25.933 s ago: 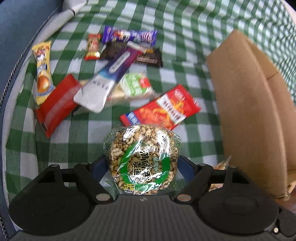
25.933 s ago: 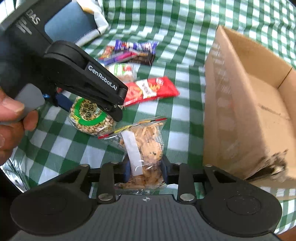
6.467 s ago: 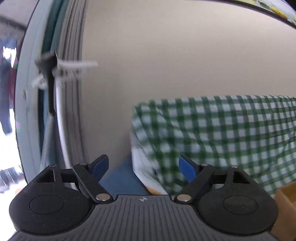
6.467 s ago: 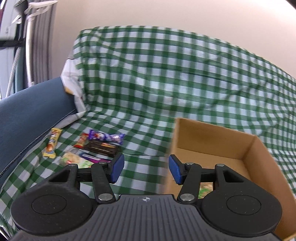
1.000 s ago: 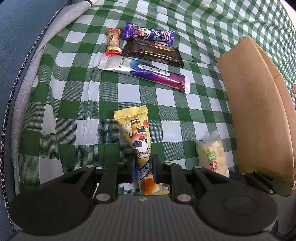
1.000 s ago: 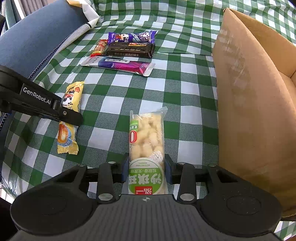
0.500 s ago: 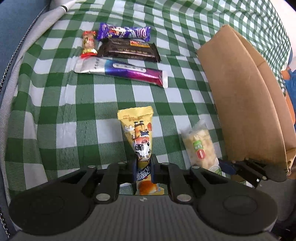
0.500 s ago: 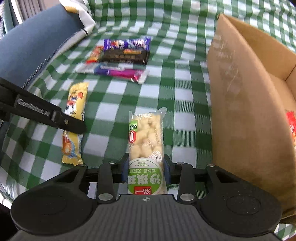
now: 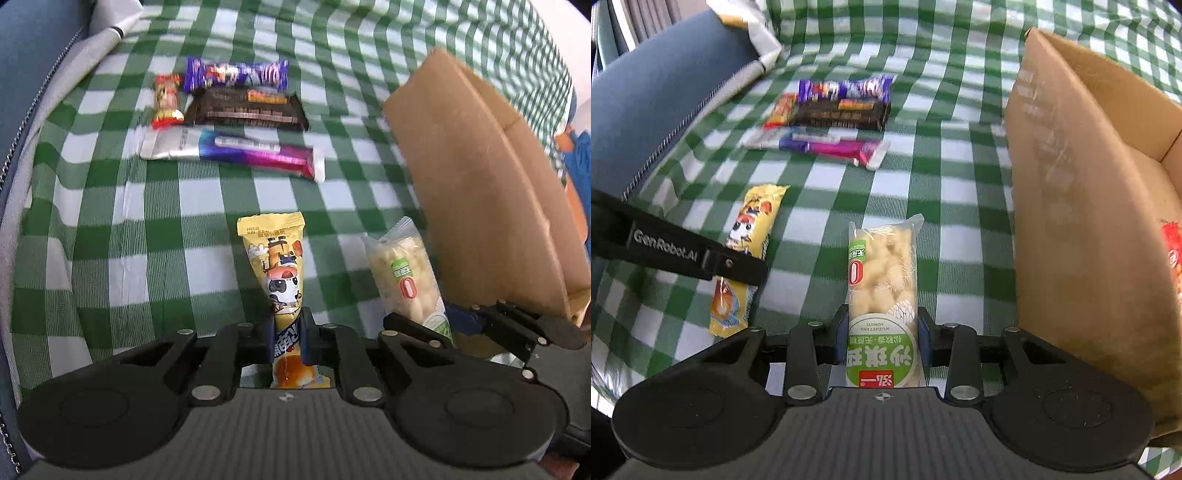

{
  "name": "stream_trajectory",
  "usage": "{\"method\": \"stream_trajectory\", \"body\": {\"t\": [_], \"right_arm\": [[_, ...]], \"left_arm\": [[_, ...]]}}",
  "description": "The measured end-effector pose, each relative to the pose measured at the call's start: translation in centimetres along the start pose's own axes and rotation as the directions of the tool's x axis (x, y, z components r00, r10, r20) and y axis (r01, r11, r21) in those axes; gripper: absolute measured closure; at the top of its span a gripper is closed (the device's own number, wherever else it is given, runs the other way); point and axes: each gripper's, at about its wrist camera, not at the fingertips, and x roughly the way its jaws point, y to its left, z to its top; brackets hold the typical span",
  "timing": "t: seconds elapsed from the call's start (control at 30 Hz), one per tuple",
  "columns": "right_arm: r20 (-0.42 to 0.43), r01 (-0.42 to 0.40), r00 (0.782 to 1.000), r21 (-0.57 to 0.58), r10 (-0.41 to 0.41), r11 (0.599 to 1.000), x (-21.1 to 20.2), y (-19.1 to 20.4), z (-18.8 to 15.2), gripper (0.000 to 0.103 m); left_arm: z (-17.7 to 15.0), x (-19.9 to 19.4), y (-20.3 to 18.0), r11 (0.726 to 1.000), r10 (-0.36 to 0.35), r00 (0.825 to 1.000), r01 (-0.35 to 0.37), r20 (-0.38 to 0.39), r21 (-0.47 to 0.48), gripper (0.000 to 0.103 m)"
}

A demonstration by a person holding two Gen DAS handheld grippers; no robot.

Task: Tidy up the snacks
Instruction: 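Lift both snacks and hold them above the cloth, then carry the puffed-grain bag and yellow cartoon snack over the box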

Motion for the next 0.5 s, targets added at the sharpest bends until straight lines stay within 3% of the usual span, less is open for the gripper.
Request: {"method": "stream_trajectory", "body": {"t": [0.27,0.5], "right_arm": [[0.16,-0.002,0.987,0.022,-0.002,1.0,-3.2,-0.6,1.2,0.065],[0.306,0.006,0.952,0.034,-0.016,0.999,-6.5,-1.8,2.1,0.065]], "left_arm": [[0.6,-1.9,-0.5,0.999,-0.036,0.992,0.039,0.123,-0.021,0.09],[1.3,-4.4,-1.2,0.997,-0.065,0.958,0.072,0.279,-0.017,0.09]]}}
